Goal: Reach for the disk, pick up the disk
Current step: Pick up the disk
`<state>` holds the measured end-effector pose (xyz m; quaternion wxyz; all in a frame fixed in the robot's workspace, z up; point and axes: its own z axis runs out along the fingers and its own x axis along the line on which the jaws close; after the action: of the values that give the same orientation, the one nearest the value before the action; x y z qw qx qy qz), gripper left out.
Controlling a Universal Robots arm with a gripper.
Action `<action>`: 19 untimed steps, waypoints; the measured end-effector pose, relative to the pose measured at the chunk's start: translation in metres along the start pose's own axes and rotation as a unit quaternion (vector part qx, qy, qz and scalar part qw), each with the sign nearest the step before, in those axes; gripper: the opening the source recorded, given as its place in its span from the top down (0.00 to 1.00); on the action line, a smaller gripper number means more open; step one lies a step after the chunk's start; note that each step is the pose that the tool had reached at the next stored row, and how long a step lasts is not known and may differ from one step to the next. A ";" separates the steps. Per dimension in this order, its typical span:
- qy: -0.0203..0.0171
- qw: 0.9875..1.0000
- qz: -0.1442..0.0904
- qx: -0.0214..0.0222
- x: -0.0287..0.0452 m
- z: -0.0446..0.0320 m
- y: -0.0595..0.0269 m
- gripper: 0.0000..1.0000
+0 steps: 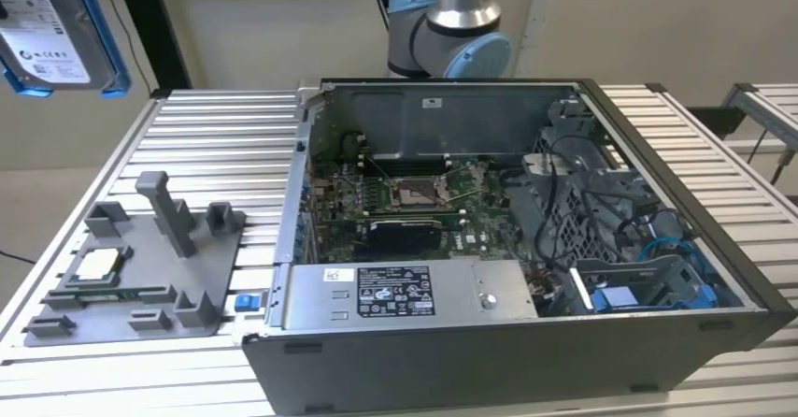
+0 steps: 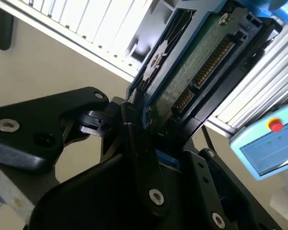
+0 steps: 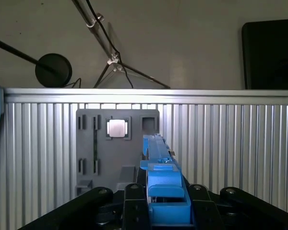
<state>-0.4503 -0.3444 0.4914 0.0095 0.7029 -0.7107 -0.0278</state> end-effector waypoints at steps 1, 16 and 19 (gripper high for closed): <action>0.000 1.000 0.000 0.000 0.0000 0.0000 -0.0012 1.00; 0.000 1.000 0.000 0.000 -0.0003 -0.0012 -0.0234 1.00; 0.000 1.000 0.000 0.000 -0.0003 -0.0015 -0.0283 1.00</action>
<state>-0.4220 -0.3444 0.4914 0.0095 0.7028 -0.7107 -0.0277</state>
